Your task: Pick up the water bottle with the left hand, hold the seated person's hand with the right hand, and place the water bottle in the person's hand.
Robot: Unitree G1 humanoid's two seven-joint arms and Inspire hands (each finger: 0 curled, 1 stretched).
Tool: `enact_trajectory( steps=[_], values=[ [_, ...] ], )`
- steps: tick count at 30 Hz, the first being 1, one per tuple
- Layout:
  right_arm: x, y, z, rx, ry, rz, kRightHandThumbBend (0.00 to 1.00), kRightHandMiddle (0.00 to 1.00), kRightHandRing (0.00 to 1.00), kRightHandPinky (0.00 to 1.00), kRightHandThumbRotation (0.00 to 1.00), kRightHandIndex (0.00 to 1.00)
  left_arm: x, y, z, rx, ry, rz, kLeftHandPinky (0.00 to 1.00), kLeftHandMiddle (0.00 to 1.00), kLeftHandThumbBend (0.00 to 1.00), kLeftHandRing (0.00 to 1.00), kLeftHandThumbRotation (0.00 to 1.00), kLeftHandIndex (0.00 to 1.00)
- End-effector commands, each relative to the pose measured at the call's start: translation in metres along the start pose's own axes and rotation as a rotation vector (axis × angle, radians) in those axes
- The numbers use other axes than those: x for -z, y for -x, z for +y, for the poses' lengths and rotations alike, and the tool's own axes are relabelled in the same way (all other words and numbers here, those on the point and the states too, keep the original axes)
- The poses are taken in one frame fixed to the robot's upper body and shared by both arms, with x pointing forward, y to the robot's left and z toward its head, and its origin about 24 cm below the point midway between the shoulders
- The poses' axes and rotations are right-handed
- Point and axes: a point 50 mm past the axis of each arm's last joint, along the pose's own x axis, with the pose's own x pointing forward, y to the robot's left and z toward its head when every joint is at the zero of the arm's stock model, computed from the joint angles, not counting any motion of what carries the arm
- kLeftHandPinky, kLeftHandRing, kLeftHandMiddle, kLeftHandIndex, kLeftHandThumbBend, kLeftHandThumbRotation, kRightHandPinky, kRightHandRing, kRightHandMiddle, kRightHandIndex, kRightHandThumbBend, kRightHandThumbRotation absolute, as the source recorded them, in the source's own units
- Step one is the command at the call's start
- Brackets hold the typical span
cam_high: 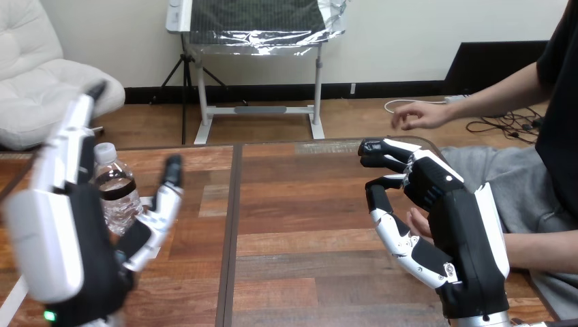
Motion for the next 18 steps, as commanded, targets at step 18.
enact_trajectory(
  steps=[18],
  values=[
    [-0.005,-0.016,0.002,-0.007,-0.002,-0.089,0.26,0.76,0.72,0.56,0.13,0.69,0.029,-0.044,-0.001,-0.083,-0.292,-0.037,0.78,0.89,0.54,0.86,0.68,0.89]
  ],
)
